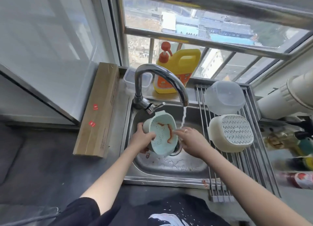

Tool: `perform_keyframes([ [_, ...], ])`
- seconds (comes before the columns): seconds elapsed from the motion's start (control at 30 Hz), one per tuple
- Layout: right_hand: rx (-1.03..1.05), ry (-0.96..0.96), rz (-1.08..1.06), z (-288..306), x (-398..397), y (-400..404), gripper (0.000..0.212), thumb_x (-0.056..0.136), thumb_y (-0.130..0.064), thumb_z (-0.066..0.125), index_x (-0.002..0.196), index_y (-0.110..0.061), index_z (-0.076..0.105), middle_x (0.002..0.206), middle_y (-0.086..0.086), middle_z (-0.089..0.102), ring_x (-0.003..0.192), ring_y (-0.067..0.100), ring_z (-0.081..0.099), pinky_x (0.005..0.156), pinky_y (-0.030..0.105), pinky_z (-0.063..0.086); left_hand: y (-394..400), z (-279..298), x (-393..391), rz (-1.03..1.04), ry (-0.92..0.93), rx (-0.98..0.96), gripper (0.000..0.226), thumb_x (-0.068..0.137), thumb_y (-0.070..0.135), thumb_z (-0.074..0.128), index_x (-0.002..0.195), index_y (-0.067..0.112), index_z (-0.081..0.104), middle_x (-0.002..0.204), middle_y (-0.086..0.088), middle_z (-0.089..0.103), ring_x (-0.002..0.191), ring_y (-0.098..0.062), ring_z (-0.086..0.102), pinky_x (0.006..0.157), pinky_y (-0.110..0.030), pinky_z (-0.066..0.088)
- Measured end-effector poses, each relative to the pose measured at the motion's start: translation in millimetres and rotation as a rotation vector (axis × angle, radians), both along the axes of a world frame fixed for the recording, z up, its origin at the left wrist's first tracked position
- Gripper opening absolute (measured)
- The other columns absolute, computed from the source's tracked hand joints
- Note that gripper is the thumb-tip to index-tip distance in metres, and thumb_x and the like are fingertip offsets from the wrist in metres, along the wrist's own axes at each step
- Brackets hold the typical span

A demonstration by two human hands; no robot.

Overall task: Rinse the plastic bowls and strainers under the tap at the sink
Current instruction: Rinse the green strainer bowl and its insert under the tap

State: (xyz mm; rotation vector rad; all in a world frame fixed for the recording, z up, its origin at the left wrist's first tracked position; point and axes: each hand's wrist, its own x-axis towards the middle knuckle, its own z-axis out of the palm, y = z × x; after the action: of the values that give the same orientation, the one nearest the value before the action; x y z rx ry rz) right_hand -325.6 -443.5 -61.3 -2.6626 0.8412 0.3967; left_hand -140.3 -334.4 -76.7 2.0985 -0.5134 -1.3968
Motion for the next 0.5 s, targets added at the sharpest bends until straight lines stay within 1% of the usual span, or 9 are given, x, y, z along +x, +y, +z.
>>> perform_keyframes([
  [0.03, -0.052, 0.05, 0.059, 1, 4, -8, 0.068, 0.087, -0.003, 0.042, 0.15, -0.025, 0.029, 0.154, -0.005, 0.031, 0.143, 0.017, 0.026, 0.116, 0.035, 0.021, 1, 1, 2, -0.052, -0.067, 0.0, 0.058, 0.065, 0.038, 0.055, 0.118, 0.033, 0.033, 0.094, -0.001, 0.061, 0.08, -0.027, 0.066, 0.067, -0.045, 0.059],
  [0.1, -0.161, 0.189, 0.218, -3, 15, -20, 0.078, 0.086, 0.003, 0.041, 0.154, -0.021, 0.011, 0.16, -0.002, 0.011, 0.148, 0.015, 0.004, 0.118, 0.036, 0.004, 2, 6, 3, -0.125, -0.162, -0.005, 0.055, 0.067, 0.042, 0.051, 0.119, 0.032, 0.034, 0.093, 0.001, 0.062, 0.08, -0.026, 0.064, 0.07, -0.041, 0.056],
  [0.17, -0.294, 0.305, 0.385, -7, 22, -25, 0.078, 0.088, 0.0, 0.041, 0.154, -0.018, 0.003, 0.161, 0.0, 0.001, 0.148, 0.018, -0.008, 0.116, 0.044, -0.009, 2, 7, 4, -0.166, -0.237, -0.011, 0.057, 0.067, 0.045, 0.046, 0.12, 0.028, 0.033, 0.096, -0.002, 0.063, 0.083, -0.027, 0.062, 0.073, -0.038, 0.053],
  [0.2, -0.371, 0.365, 0.459, -8, 24, -27, 0.076, 0.091, -0.004, 0.041, 0.153, -0.017, 0.0, 0.161, 0.001, -0.003, 0.147, 0.019, -0.012, 0.114, 0.051, -0.012, 1, 6, 6, -0.172, -0.274, -0.013, 0.057, 0.068, 0.046, 0.045, 0.119, 0.025, 0.034, 0.096, -0.003, 0.063, 0.083, -0.028, 0.061, 0.075, -0.038, 0.052],
  [0.27, -0.516, 0.45, 0.55, -12, 26, -27, 0.076, 0.093, -0.012, 0.041, 0.152, -0.016, -0.008, 0.16, 0.002, -0.011, 0.146, 0.017, -0.016, 0.112, 0.062, -0.01, 0, 5, 11, -0.198, -0.347, -0.017, 0.054, 0.071, 0.044, 0.045, 0.119, 0.022, 0.035, 0.097, -0.005, 0.063, 0.084, -0.029, 0.059, 0.077, -0.037, 0.049],
  [0.33, -0.549, 0.455, 0.561, -19, 27, -22, 0.076, 0.094, -0.017, 0.041, 0.152, -0.014, -0.009, 0.16, 0.004, -0.01, 0.146, 0.017, -0.016, 0.109, 0.066, -0.011, -3, 7, 13, -0.243, -0.409, -0.017, 0.043, 0.078, 0.038, 0.05, 0.114, 0.019, 0.04, 0.095, -0.005, 0.061, 0.082, -0.029, 0.055, 0.072, -0.035, 0.044],
  [0.4, -0.463, 0.458, 0.589, -25, 26, -12, 0.074, 0.092, -0.018, 0.046, 0.153, -0.016, 0.004, 0.161, 0.004, 0.005, 0.148, 0.018, -0.005, 0.105, 0.066, -0.02, -7, 10, 11, -0.266, -0.467, -0.043, 0.03, 0.081, 0.032, 0.053, 0.102, 0.015, 0.041, 0.088, -0.004, 0.056, 0.079, -0.028, 0.051, 0.067, -0.033, 0.039],
  [0.43, -0.395, 0.459, 0.617, -28, 23, -6, 0.073, 0.09, -0.015, 0.049, 0.153, -0.018, 0.011, 0.16, 0.003, 0.013, 0.148, 0.017, 0.002, 0.103, 0.064, -0.024, -10, 11, 10, -0.274, -0.492, -0.064, 0.027, 0.08, 0.031, 0.054, 0.096, 0.015, 0.04, 0.085, -0.003, 0.054, 0.078, -0.029, 0.051, 0.066, -0.033, 0.037],
  [0.5, -0.313, 0.449, 0.66, -29, 13, 2, 0.074, 0.088, -0.011, 0.049, 0.153, -0.018, 0.013, 0.159, 0.003, 0.018, 0.147, 0.016, 0.01, 0.101, 0.059, -0.03, -14, 13, 6, -0.306, -0.524, -0.102, 0.028, 0.079, 0.03, 0.055, 0.092, 0.015, 0.037, 0.085, -0.003, 0.052, 0.08, -0.031, 0.053, 0.065, -0.034, 0.036],
])
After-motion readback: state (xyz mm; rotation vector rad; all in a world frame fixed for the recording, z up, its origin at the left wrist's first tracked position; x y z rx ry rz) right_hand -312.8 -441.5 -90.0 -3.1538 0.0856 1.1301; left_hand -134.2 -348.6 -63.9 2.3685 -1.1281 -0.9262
